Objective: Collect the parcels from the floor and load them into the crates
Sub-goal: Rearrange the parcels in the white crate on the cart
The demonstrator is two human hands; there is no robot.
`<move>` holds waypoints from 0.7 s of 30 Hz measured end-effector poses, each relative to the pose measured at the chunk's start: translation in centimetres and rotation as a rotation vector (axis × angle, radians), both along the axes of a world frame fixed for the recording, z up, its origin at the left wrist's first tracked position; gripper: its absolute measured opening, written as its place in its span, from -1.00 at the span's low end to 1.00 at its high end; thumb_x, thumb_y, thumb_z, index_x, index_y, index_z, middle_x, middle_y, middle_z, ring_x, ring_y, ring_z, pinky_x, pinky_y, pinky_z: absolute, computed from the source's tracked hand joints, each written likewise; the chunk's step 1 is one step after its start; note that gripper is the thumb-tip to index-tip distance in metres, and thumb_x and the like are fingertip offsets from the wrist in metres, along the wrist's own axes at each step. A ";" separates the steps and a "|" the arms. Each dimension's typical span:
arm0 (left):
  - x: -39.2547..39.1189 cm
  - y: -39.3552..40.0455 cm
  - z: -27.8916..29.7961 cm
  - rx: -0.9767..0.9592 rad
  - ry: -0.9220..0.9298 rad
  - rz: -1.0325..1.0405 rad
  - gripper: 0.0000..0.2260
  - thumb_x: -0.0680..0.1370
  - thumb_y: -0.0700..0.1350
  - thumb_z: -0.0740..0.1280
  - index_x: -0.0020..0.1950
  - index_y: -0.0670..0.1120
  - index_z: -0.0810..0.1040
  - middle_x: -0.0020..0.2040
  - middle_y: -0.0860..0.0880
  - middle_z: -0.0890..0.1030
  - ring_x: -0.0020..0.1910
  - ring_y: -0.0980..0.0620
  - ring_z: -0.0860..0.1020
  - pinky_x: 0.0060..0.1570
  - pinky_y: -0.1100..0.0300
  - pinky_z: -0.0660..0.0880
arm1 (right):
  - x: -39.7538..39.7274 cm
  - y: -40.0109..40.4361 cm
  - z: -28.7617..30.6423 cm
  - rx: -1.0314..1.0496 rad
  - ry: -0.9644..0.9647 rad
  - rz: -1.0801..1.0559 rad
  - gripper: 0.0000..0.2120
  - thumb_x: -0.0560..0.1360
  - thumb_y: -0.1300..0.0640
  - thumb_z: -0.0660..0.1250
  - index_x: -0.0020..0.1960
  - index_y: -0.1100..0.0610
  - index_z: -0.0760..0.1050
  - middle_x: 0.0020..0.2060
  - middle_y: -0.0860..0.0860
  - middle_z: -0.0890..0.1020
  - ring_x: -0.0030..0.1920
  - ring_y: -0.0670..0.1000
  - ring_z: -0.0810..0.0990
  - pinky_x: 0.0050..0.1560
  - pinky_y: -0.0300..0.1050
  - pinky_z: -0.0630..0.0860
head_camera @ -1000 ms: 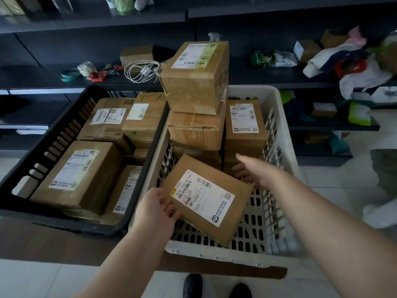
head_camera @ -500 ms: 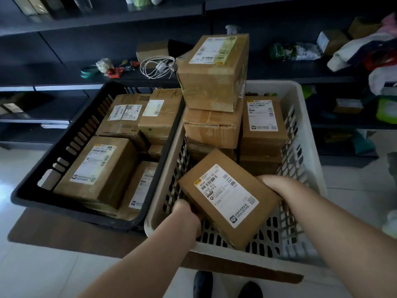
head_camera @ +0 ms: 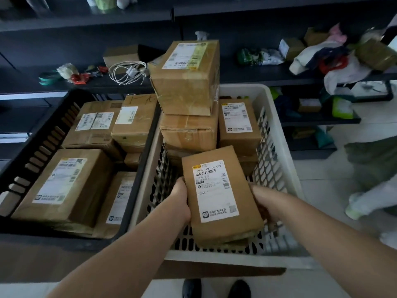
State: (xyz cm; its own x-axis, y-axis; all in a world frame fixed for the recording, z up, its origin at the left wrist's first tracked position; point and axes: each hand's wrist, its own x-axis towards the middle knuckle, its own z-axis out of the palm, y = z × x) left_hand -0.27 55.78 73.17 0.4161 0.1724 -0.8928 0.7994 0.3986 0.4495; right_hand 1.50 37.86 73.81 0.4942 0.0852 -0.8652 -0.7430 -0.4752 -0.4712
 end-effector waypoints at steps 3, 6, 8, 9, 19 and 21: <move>0.7 -0.6 0.6 0.004 -0.003 -0.194 -0.58 0.59 0.14 0.11 -0.17 -0.12 0.61 -0.27 -0.13 0.68 -0.21 -0.12 0.60 -0.18 0.07 0.52 | 0.2 -0.7 0.2 0.083 -0.031 -0.321 -0.65 0.56 -0.09 0.23 0.01 0.18 0.59 -0.13 0.17 0.66 -0.05 0.18 0.60 0.09 0.07 0.52; 1.2 -1.3 2.4 0.135 -0.043 -0.293 -0.69 0.64 0.02 0.09 -0.02 -0.13 0.53 -0.04 -0.12 0.58 -0.06 -0.09 0.52 -0.11 0.10 0.41 | -0.3 -0.6 0.6 0.122 -0.145 -0.484 -0.69 0.57 -0.17 0.15 -0.01 0.04 0.51 -0.12 0.09 0.63 -0.03 0.13 0.57 0.19 0.09 0.47; 1.4 -1.6 4.0 0.176 -0.092 -0.376 -0.62 0.66 0.03 0.03 0.33 -0.16 0.42 0.33 -0.16 0.46 0.32 -0.12 0.39 0.17 0.12 0.32 | -1.3 -0.2 0.4 -0.004 -0.290 -0.328 -0.60 0.58 -0.19 0.08 0.26 0.05 0.38 0.17 0.05 0.54 0.18 0.12 0.50 0.29 0.05 0.37; 1.1 -1.7 4.9 0.159 -0.109 -0.404 -0.56 0.66 0.05 -0.01 0.42 -0.17 0.32 0.43 -0.15 0.36 0.41 -0.10 0.30 0.20 0.16 0.27 | -2.0 0.2 0.4 -0.094 -0.426 -0.174 -0.50 0.58 -0.17 0.10 0.43 0.05 0.22 0.37 0.04 0.38 0.36 0.10 0.36 0.39 0.07 0.28; 1.2 -3.1 -2.0 -0.069 0.059 -0.611 -0.02 0.29 0.58 -0.01 0.51 -0.06 0.17 0.48 -0.20 0.26 0.44 -0.25 0.24 0.35 -0.27 0.18 | -3.2 2.4 1.0 -0.669 -0.738 0.633 -0.33 0.59 -0.13 0.06 0.55 0.04 -0.21 0.54 0.08 -0.18 0.52 0.16 -0.25 0.48 0.09 -0.21; 1.6 -4.6 -2.0 -0.107 0.027 -0.599 -0.05 0.33 0.56 -0.04 0.47 -0.10 0.28 0.41 -0.21 0.37 0.39 -0.23 0.34 0.35 -0.22 0.27 | -2.9 2.3 0.8 -0.679 -0.730 0.625 -0.37 0.61 -0.09 0.04 0.55 0.05 -0.19 0.54 0.08 -0.18 0.53 0.14 -0.25 0.49 0.07 -0.21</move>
